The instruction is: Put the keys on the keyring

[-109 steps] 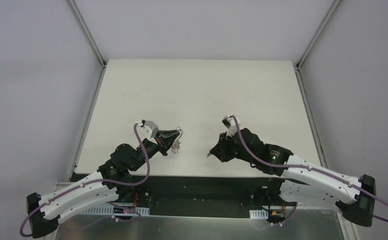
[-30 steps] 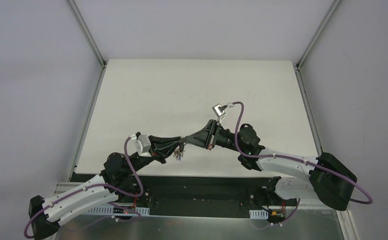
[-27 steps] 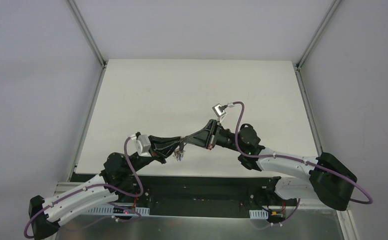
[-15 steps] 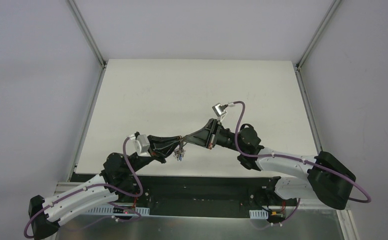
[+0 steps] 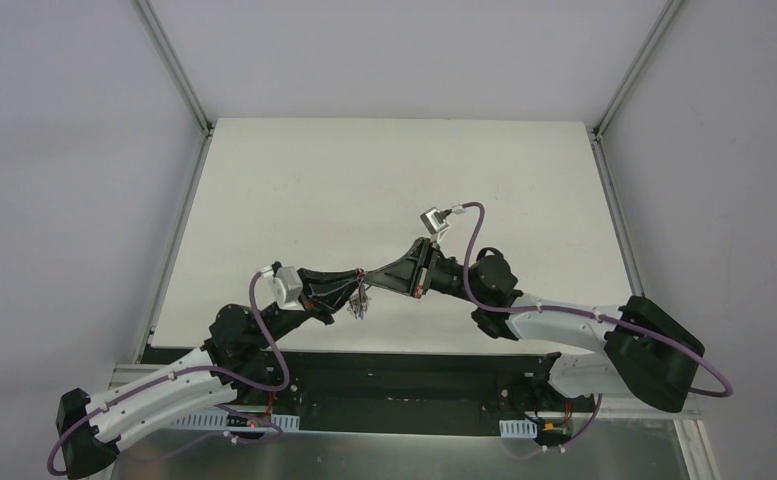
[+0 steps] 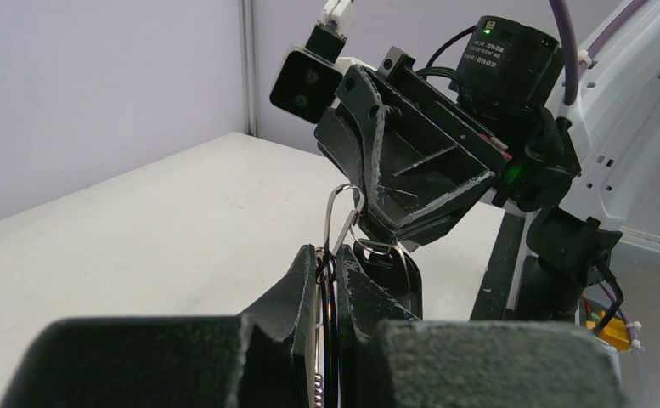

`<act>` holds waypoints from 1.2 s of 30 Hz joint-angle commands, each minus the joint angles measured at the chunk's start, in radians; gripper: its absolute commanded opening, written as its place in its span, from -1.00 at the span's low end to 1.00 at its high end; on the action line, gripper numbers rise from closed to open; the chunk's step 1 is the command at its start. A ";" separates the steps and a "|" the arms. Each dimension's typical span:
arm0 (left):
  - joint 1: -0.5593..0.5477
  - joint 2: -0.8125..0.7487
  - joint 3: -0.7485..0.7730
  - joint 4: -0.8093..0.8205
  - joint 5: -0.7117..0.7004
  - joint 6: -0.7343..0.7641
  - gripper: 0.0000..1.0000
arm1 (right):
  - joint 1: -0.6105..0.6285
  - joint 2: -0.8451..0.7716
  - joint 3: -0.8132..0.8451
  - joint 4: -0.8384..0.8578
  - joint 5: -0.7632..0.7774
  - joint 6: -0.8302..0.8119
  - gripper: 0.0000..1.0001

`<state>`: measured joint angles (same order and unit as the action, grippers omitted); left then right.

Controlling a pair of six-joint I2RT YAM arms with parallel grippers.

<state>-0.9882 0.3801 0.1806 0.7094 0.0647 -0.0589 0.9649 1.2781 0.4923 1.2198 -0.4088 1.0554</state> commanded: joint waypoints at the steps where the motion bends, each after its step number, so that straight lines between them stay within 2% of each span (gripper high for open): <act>1: -0.001 0.004 0.002 0.053 0.013 0.013 -1.00 | -0.001 0.004 0.048 0.109 0.000 0.014 -1.00; 20: -0.002 0.036 0.010 0.068 0.091 0.005 -1.00 | -0.036 0.009 0.079 0.115 -0.026 0.007 -1.00; 30: -0.003 0.068 0.013 0.081 0.092 0.005 -1.00 | -0.036 0.079 0.113 0.191 -0.045 0.053 -1.00; 36: -0.002 0.067 0.012 0.067 0.072 0.015 -1.00 | -0.041 0.065 0.108 0.185 -0.061 0.052 -1.00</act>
<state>-0.9871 0.4412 0.1806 0.7345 0.1051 -0.0589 0.9298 1.3605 0.5518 1.2980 -0.4606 1.1000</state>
